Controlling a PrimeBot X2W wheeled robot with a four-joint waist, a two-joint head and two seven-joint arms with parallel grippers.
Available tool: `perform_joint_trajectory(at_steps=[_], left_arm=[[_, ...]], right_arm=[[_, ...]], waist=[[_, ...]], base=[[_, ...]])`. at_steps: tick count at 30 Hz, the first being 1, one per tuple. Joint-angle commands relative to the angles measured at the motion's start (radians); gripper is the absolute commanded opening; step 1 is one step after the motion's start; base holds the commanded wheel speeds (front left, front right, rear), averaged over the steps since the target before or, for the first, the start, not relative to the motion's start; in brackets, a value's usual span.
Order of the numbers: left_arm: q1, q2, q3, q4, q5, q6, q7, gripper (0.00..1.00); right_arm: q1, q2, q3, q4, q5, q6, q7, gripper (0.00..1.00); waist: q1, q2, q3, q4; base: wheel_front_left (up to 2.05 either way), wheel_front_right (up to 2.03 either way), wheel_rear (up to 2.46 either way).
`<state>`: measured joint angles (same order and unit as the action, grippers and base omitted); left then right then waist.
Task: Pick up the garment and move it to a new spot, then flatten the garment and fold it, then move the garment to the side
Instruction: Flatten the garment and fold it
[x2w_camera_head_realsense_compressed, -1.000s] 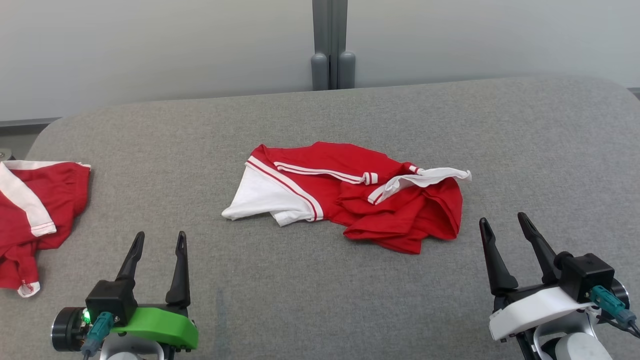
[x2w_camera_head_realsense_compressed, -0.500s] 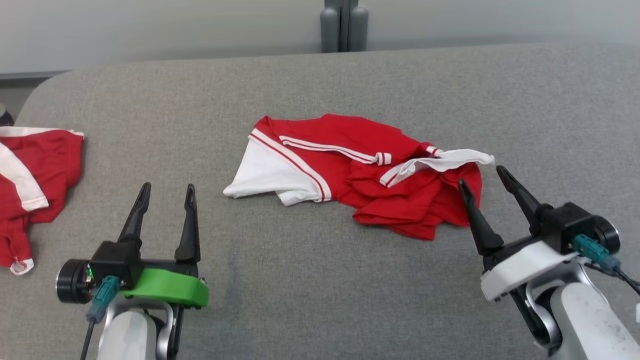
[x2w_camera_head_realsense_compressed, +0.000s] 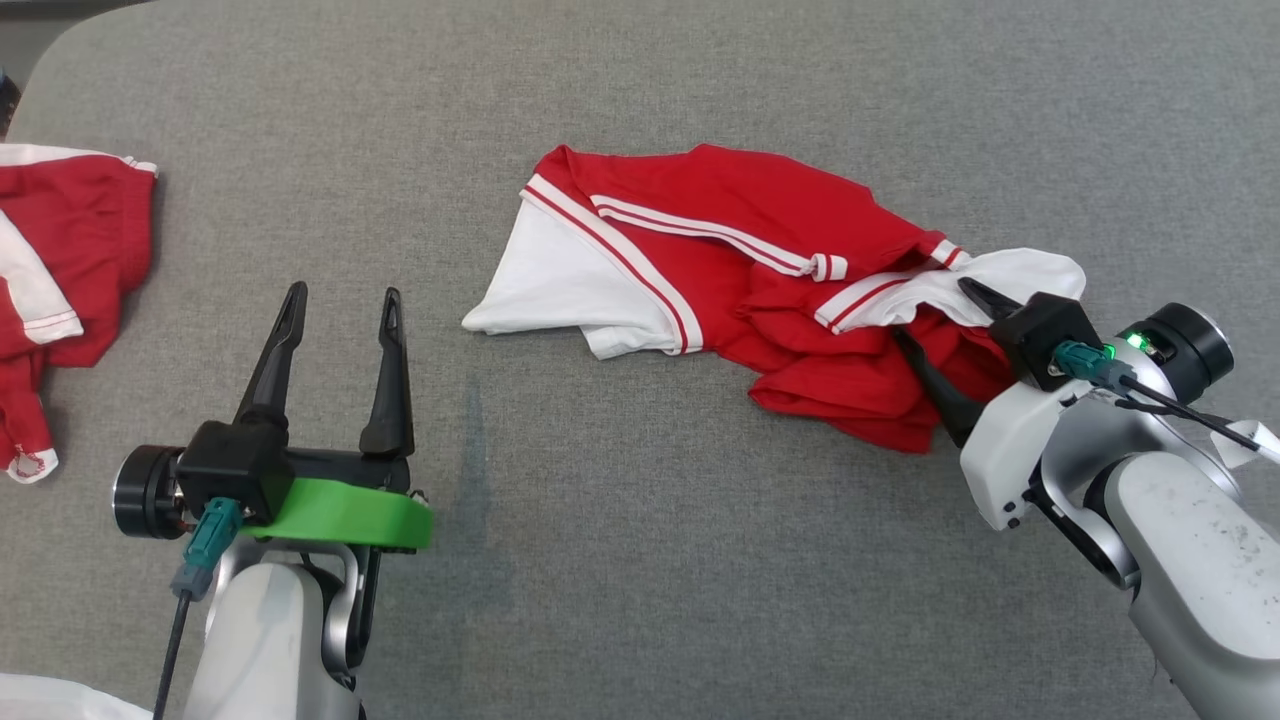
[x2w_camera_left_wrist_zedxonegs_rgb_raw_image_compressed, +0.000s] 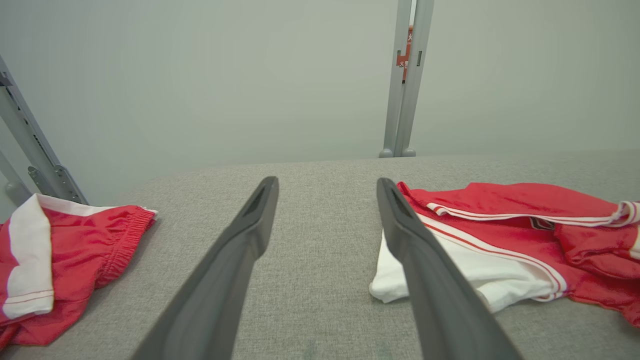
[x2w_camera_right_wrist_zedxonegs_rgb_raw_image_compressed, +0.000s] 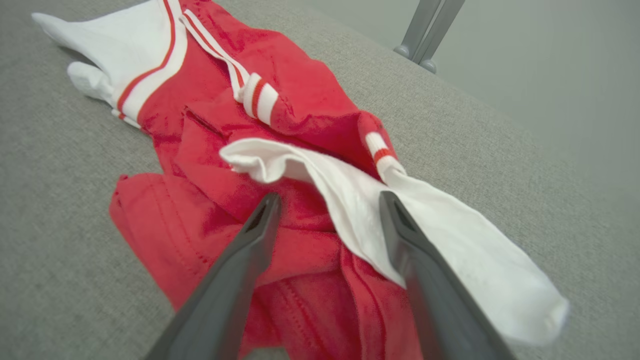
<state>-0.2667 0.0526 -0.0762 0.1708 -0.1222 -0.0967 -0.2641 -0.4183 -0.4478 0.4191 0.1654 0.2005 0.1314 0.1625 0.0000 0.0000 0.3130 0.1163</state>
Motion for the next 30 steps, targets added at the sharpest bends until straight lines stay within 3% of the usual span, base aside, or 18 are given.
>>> perform_joint_trajectory(at_steps=[1,2,3,7,11,23,29,30], left_arm=[[-0.019,0.0,0.001,-0.003,-0.003,0.002,0.0,1.0],[-0.02,0.0,0.001,-0.003,-0.003,0.003,0.0,1.0],[-0.02,0.0,0.001,-0.004,-0.003,0.004,0.0,1.0],[-0.022,-0.001,0.002,-0.009,0.001,0.009,0.0,1.0],[-0.018,-0.001,0.01,-0.014,0.007,0.012,0.0,1.0],[-0.029,-0.001,0.018,-0.02,0.021,0.012,0.0,1.0],[-0.034,-0.001,0.022,-0.018,0.024,0.01,0.0,1.0],[-0.034,-0.001,0.023,-0.017,0.024,0.01,0.0,1.0]], right_arm=[[-0.019,-0.013,0.014,0.006,0.013,-0.001,0.022,0.63],[-0.028,-0.019,0.024,0.005,0.014,-0.001,0.035,0.36],[-0.033,-0.025,0.029,0.006,0.012,-0.001,0.042,0.0],[-0.04,-0.022,0.008,-0.009,0.034,-0.001,0.018,0.0],[-0.014,0.014,-0.076,-0.035,0.076,-0.001,-0.056,0.0],[0.105,0.204,-0.552,0.08,0.158,-0.001,-0.168,0.0],[0.132,0.261,-0.661,0.176,0.18,-0.001,-0.185,0.0],[0.131,0.263,-0.662,0.183,0.18,-0.001,-0.191,0.18]], waist=[[0.0,0.0,0.015,0.008],[0.0,0.0,0.017,0.007],[0.0,0.0,0.018,0.007],[0.0,0.0,0.019,0.004],[0.0,0.0,0.017,-0.007],[0.0,0.0,0.024,-0.039],[0.0,0.0,0.033,-0.045],[0.0,0.0,0.033,-0.046]], base=[[0.0,0.0,0.0],[0.0,0.0,0.0],[0.0,0.0,0.0],[0.0,0.0,0.0],[0.0,0.0,0.0],[0.0,0.0,0.0],[0.0,0.0,0.0],[0.0,0.0,0.0]])
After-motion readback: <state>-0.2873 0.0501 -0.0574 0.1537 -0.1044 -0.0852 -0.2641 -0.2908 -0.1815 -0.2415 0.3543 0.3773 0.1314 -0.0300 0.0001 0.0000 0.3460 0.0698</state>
